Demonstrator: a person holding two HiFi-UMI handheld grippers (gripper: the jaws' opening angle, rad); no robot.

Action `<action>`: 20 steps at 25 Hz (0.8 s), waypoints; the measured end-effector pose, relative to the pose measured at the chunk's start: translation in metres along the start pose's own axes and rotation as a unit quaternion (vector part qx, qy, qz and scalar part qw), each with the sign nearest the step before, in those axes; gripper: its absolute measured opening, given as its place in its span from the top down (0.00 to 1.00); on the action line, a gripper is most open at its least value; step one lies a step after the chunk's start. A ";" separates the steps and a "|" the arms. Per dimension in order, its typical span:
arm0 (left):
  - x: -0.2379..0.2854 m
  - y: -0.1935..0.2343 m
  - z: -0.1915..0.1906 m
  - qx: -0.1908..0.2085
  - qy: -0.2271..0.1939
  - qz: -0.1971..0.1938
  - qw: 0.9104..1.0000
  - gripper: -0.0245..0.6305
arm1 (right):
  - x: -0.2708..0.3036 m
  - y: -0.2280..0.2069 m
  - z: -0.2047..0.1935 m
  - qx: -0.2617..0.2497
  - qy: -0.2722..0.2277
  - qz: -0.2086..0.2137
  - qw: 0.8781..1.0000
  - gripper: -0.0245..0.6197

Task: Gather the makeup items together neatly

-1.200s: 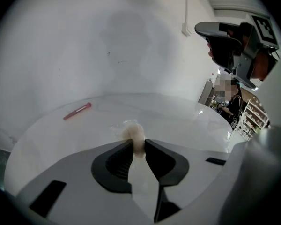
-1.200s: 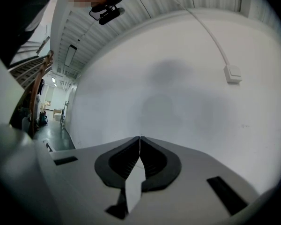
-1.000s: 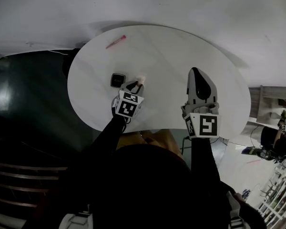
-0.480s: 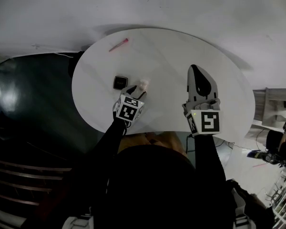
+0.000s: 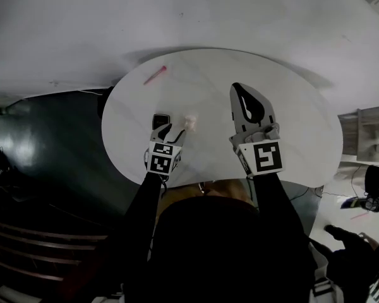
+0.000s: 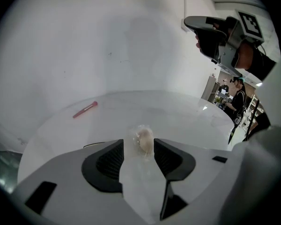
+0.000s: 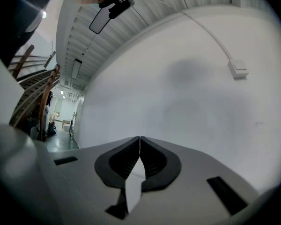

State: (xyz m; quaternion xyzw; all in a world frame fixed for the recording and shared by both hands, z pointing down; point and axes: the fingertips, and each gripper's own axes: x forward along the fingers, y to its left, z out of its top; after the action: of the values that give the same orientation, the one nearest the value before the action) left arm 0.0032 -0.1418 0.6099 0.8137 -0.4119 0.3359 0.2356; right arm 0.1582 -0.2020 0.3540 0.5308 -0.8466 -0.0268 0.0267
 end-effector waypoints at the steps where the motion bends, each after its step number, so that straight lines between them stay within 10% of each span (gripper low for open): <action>1: -0.003 0.000 0.005 -0.002 -0.007 0.002 1.000 0.64 | 0.001 0.000 0.002 0.002 -0.004 0.001 1.000 0.92; 9: -0.054 -0.008 0.067 -0.010 -0.112 0.011 0.994 0.64 | 0.003 0.004 0.016 0.013 -0.033 0.010 0.999 0.92; 20: -0.152 -0.012 0.143 0.047 -0.273 0.036 0.960 0.64 | 0.015 0.032 0.031 0.012 -0.049 0.037 0.998 0.92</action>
State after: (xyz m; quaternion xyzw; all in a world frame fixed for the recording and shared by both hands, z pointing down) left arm -0.0028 -0.1519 0.4015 0.8694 -0.4729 0.1282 0.0634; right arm 0.1210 -0.2011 0.3257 0.4972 -0.8664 -0.0414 -0.0207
